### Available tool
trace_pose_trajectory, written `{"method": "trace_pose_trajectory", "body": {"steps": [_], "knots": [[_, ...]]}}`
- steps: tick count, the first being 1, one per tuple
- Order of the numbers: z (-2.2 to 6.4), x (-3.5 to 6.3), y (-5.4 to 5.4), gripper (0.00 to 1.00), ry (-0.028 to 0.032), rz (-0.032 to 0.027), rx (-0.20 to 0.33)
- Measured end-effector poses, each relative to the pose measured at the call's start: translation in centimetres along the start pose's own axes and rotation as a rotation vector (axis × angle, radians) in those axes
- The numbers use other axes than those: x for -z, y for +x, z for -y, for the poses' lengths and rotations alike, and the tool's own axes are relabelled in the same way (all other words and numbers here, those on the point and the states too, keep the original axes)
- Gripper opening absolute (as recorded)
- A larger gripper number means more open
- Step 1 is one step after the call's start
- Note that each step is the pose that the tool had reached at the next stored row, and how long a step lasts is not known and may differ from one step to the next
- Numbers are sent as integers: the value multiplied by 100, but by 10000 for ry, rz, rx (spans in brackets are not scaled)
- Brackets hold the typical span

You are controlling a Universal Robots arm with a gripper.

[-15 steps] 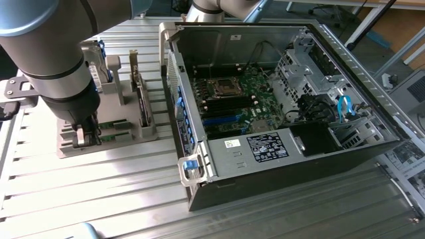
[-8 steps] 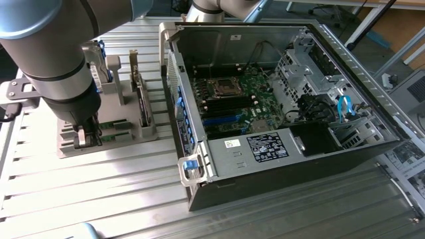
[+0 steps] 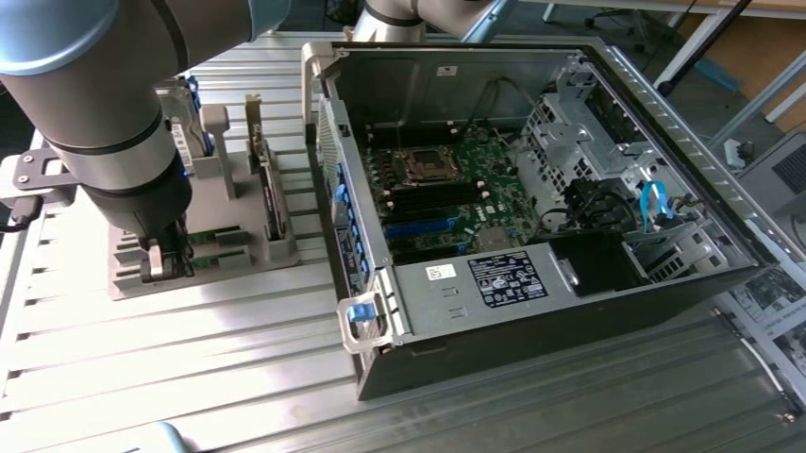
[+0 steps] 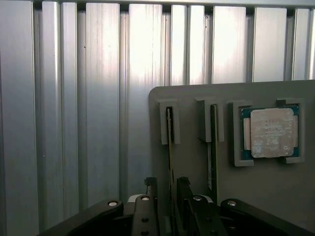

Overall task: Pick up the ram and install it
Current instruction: 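Pick up the ram and move it above insertion slot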

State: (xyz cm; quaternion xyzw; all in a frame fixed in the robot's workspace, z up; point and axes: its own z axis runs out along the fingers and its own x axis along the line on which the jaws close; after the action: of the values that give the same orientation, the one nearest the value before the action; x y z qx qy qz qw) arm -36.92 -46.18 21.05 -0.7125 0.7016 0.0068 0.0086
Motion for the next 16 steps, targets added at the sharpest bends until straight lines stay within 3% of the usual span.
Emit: {"method": "trace_pose_trajectory", "body": {"steps": [7,10,16], "knots": [[0,0,0,31,0,0,0],[0,0,0,44,0,0,0],[0,0,0,42,0,0,0]]}}
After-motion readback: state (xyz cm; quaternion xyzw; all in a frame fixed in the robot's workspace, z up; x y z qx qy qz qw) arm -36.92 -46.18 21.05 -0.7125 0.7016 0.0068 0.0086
